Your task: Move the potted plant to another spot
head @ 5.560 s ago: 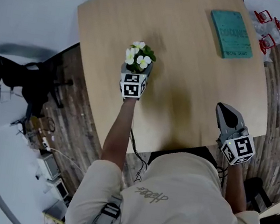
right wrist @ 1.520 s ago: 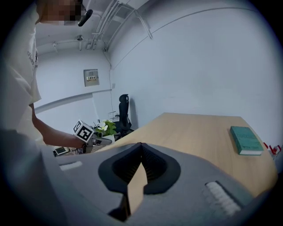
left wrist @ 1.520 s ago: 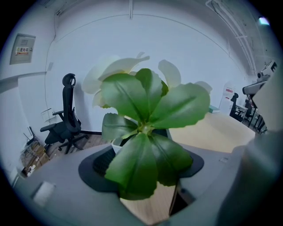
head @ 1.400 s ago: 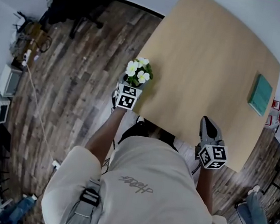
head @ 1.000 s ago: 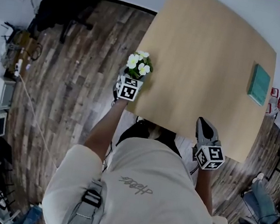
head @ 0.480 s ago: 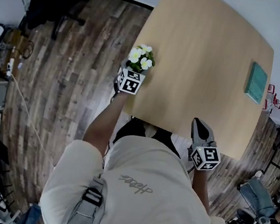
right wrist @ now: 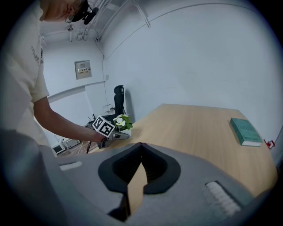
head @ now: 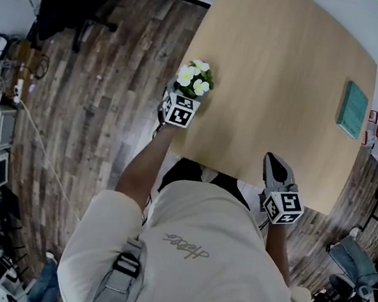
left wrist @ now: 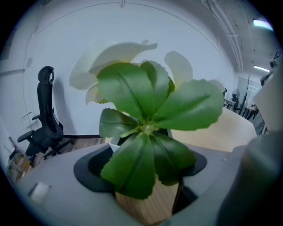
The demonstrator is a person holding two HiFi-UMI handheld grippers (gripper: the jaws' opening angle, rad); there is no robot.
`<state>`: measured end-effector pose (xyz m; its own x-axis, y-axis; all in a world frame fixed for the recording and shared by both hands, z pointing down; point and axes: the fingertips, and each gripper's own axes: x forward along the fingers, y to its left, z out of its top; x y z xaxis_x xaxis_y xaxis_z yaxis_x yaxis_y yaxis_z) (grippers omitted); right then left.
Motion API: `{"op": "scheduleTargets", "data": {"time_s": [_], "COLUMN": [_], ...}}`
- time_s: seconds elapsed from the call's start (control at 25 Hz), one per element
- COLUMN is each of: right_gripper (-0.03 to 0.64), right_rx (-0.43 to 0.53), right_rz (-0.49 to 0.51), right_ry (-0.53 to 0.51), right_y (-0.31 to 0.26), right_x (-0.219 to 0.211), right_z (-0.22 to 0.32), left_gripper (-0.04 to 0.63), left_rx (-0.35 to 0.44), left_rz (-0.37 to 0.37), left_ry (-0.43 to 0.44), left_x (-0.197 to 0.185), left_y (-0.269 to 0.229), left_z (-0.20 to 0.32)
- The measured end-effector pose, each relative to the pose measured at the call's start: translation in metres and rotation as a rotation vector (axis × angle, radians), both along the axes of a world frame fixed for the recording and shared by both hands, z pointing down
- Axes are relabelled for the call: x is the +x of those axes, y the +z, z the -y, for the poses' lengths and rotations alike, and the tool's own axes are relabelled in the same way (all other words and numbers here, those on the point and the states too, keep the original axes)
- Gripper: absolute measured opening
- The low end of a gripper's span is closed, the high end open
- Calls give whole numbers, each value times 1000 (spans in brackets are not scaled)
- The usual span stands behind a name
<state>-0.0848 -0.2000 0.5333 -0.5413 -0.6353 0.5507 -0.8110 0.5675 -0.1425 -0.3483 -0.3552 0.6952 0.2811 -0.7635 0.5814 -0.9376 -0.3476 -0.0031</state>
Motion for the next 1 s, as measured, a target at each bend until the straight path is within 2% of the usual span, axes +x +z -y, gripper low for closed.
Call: {"op": "scheduleTargets", "data": {"time_s": [0.08, 0.52, 1.0], "right_gripper": [3, 3, 3], "right_rx": [-2, 32, 19], "right_rz": [1, 38, 65], "right_ry": [-8, -11, -59], "right_y": [1, -4, 8], "right_x": [-2, -8, -35], "right_z": [0, 3, -25], "left_gripper": [434, 430, 388], "left_rx": [-5, -48, -46], "left_rz": [-5, -35, -56], "left_ry": [0, -88, -88], "left_x": [1, -11, -12], "left_y": [2, 1, -8], "left_z": [-2, -32, -124]}}
